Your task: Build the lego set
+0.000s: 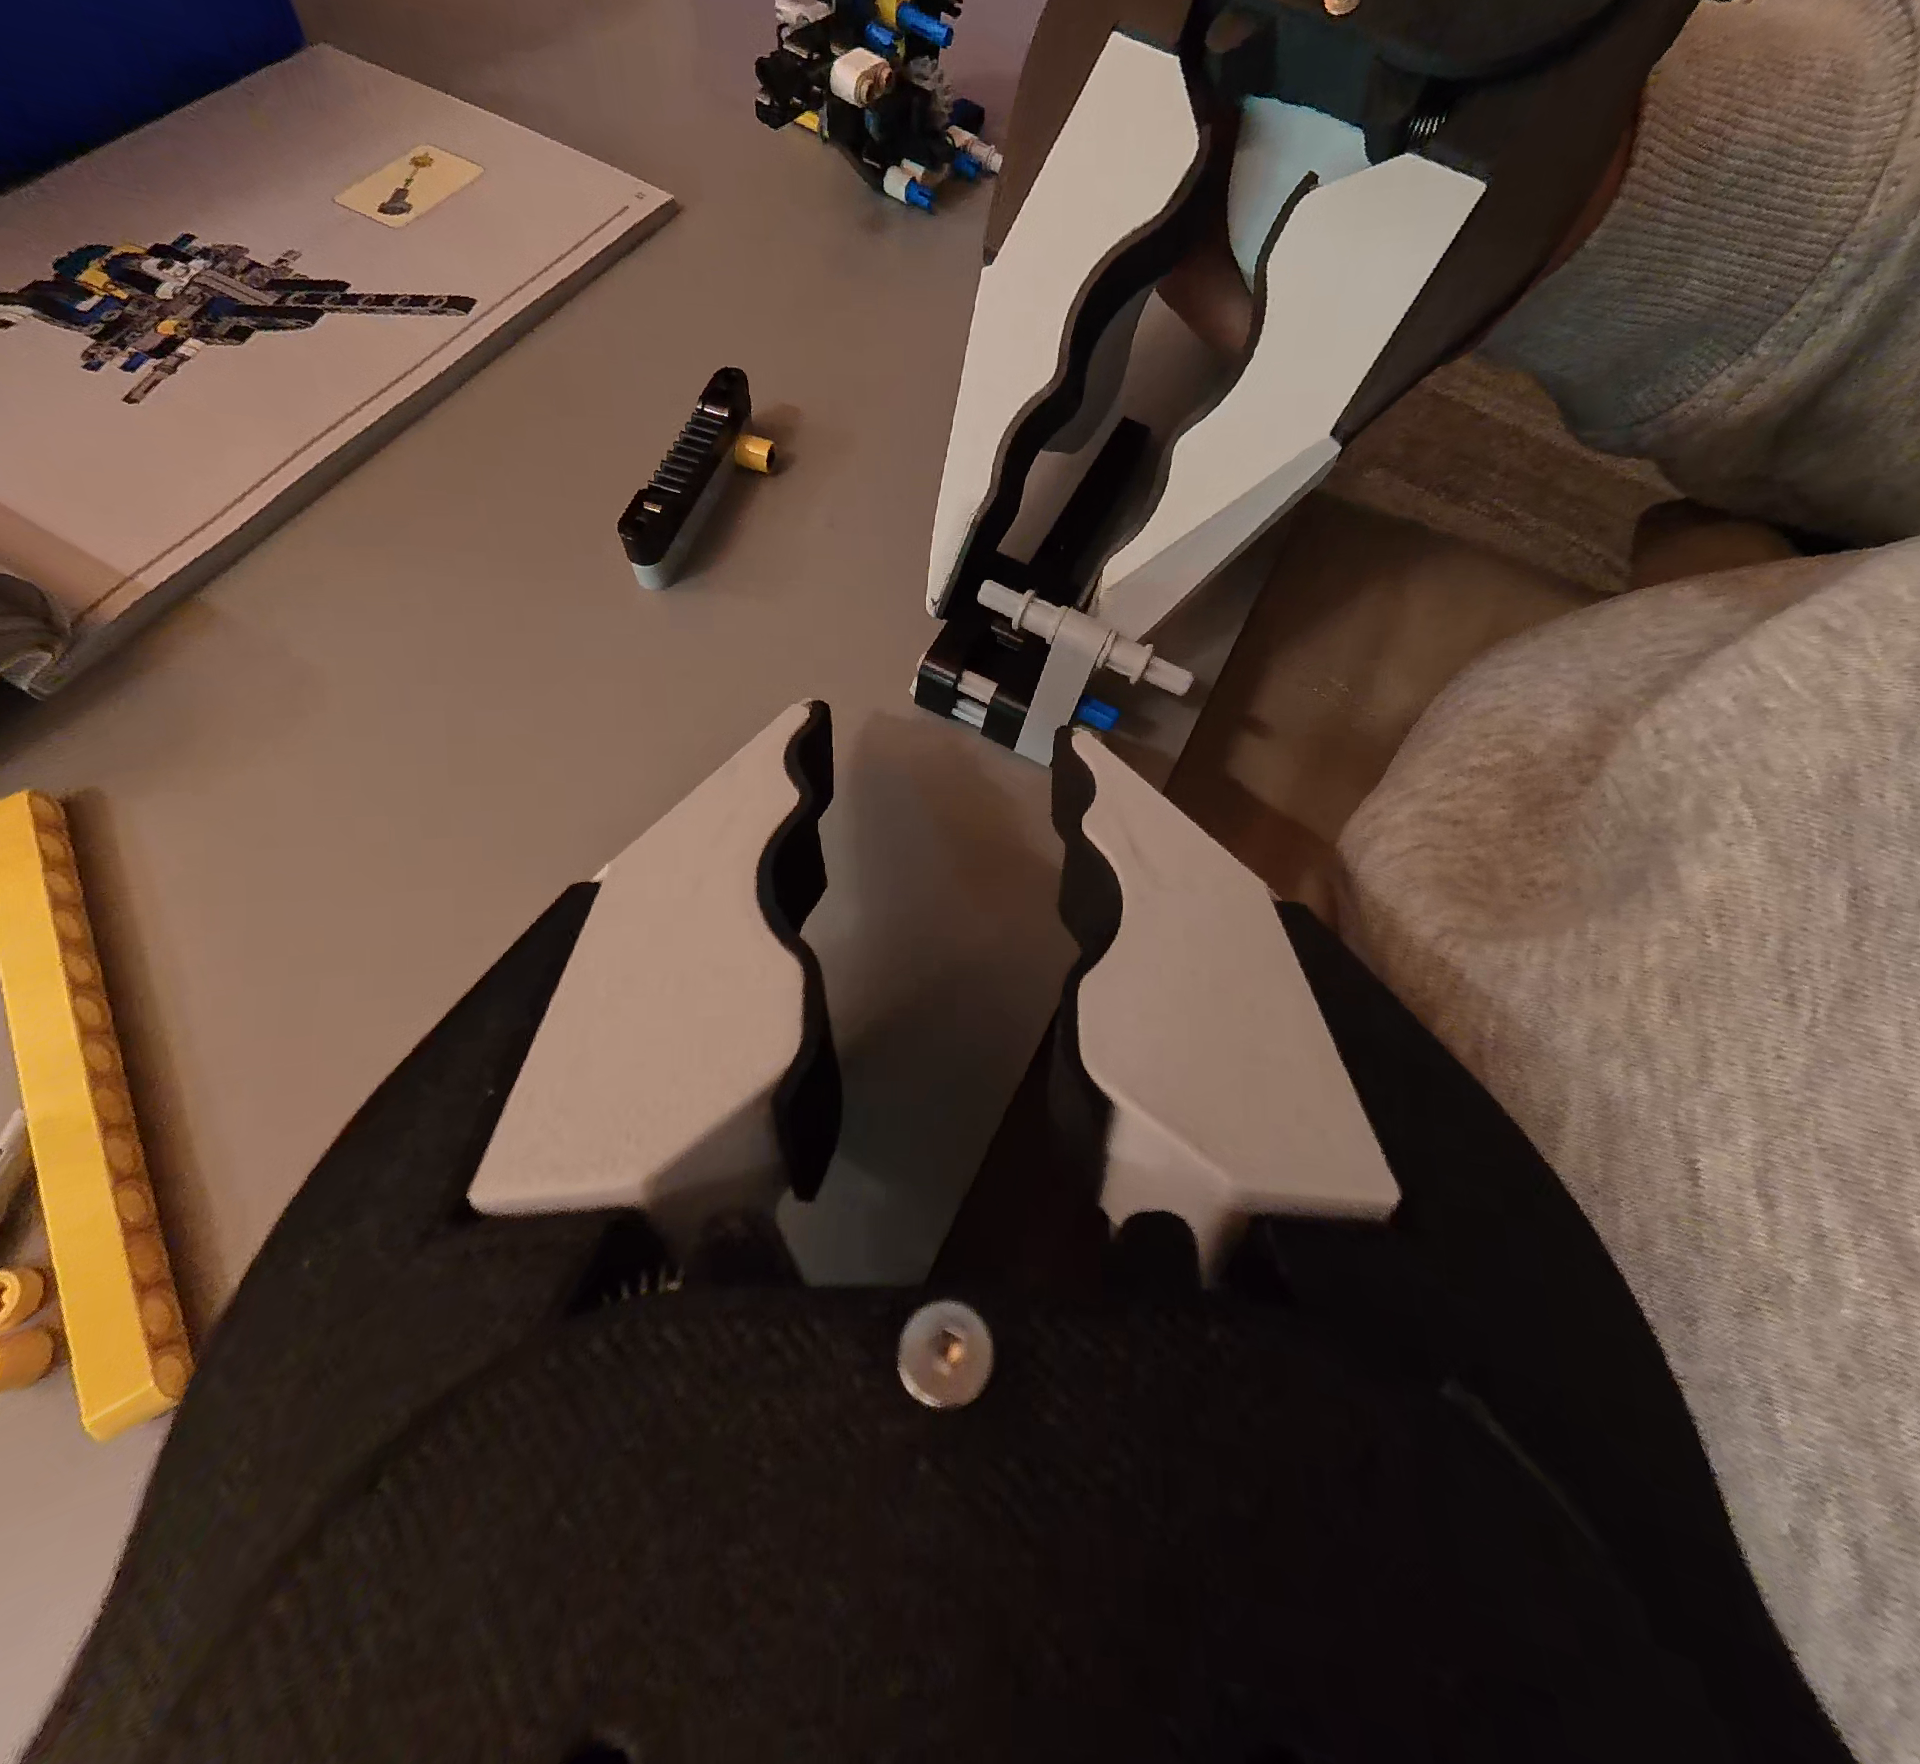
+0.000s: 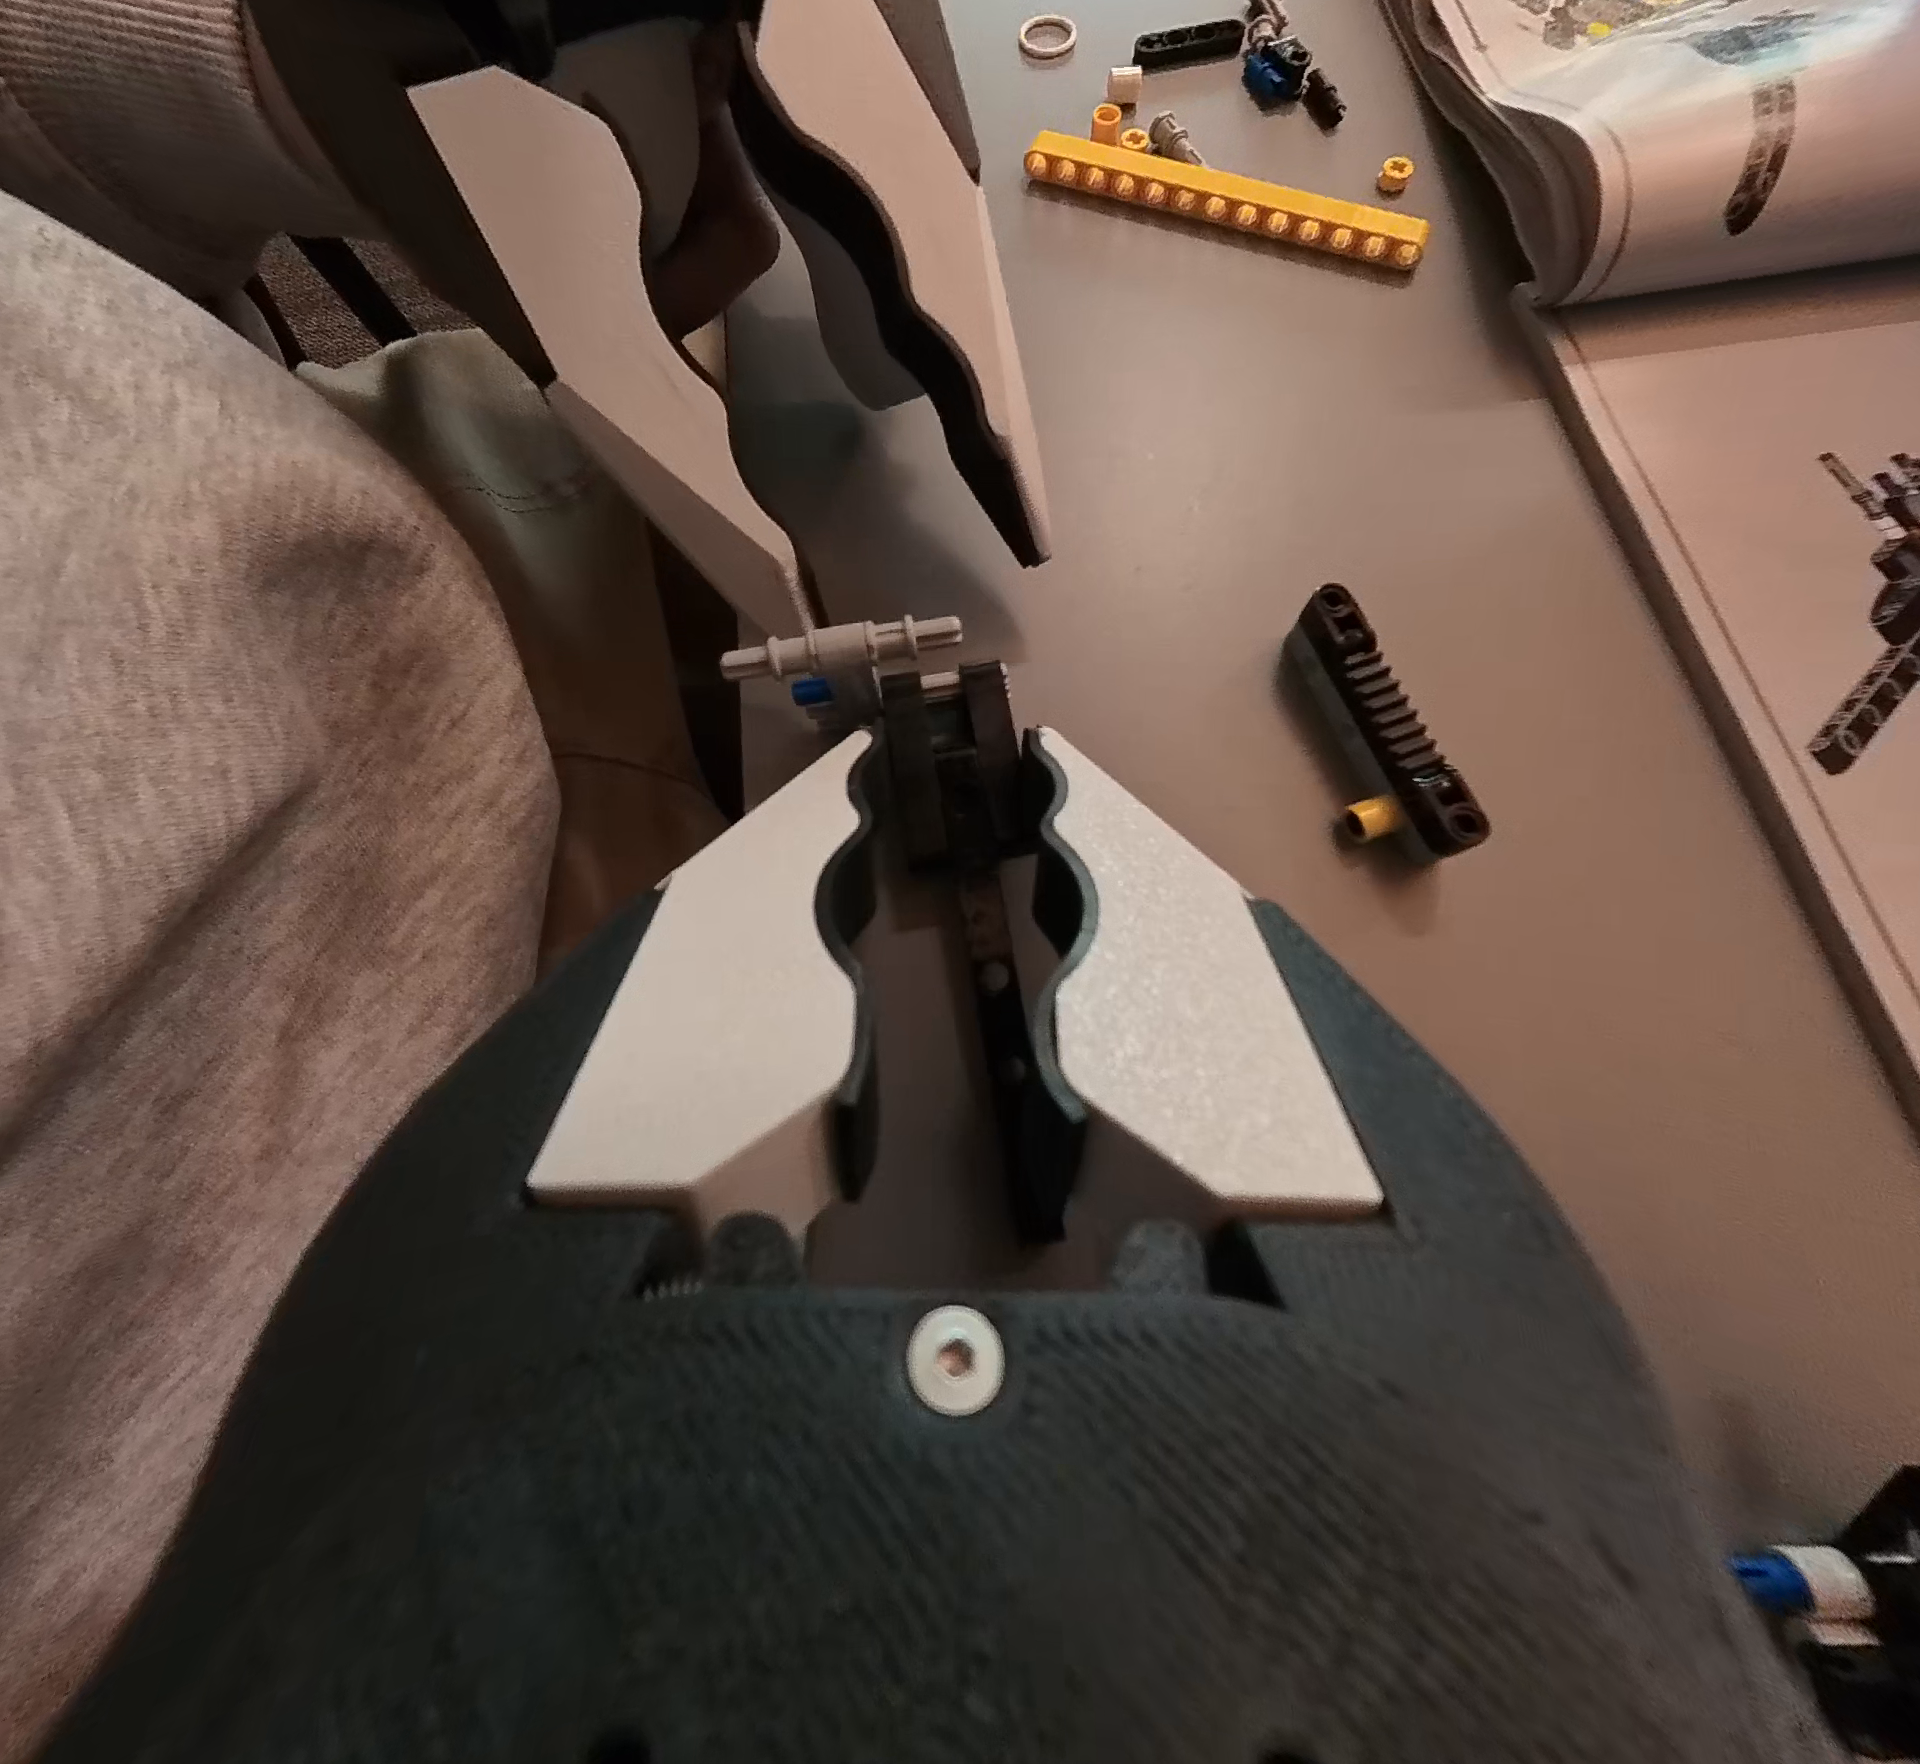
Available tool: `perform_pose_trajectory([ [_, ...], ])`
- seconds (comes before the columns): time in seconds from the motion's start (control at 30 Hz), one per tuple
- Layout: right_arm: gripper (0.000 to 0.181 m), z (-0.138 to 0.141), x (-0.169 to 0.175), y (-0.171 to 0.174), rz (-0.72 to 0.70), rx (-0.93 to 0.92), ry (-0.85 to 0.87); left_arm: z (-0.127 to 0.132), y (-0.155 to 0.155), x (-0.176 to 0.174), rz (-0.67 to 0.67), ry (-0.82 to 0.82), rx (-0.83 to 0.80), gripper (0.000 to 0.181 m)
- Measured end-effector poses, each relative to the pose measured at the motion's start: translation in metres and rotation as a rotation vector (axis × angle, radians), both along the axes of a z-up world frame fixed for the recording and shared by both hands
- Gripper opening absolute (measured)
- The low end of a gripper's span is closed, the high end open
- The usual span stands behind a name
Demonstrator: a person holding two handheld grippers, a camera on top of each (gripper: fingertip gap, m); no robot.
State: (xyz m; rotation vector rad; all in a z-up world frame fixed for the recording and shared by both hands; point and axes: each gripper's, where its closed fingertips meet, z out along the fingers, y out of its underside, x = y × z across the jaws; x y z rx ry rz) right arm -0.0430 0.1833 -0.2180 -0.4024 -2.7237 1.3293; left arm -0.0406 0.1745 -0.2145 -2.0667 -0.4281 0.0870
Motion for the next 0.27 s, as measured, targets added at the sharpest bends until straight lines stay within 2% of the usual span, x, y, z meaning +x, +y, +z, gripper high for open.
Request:
perform_pose_trajectory([
  [0.27,0.025,-0.0001,-0.0002,0.0,-0.001,0.0,0.0,0.0016,-0.0019,0.0033,-0.028,-0.013,0.006,0.043],
])
